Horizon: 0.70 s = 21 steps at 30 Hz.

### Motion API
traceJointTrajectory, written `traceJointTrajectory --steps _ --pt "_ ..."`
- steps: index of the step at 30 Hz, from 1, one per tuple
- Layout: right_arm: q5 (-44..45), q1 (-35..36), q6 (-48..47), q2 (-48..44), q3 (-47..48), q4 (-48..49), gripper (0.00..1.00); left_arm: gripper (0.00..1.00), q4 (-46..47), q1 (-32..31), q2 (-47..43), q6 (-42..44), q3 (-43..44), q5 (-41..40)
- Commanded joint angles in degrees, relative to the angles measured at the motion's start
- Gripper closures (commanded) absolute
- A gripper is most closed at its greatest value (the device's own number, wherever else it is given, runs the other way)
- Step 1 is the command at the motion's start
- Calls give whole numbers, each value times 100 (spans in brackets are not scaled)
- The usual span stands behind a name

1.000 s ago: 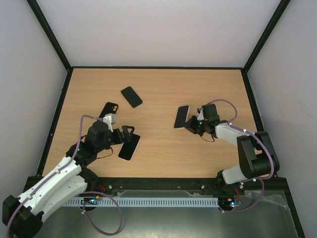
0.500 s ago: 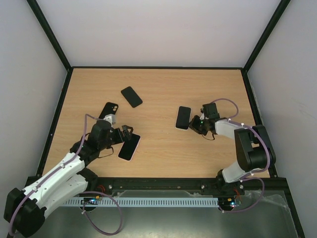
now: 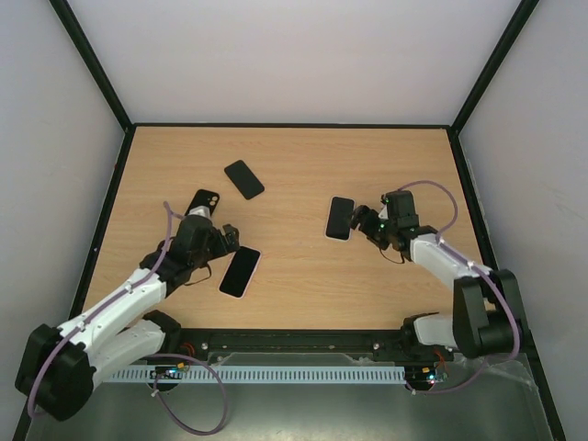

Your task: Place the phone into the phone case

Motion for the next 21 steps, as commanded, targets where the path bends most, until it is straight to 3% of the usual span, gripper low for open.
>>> traceJointTrajectory --steps 1,10,18,21 --pt "-307 27 256 -682 -333 137 1 1 412 156 463 426 247 -496" --pt "-378 174 423 -1535 -733 134 2 14 878 718 2057 806 705 -1127" --pt "-241 640 646 -1623 -912 278 2 16 1002 1098 2995 1091 1026 -885" --pt "-233 723 715 -1603 -956 364 2 21 1015 1253 3199 1226 1131 -786"
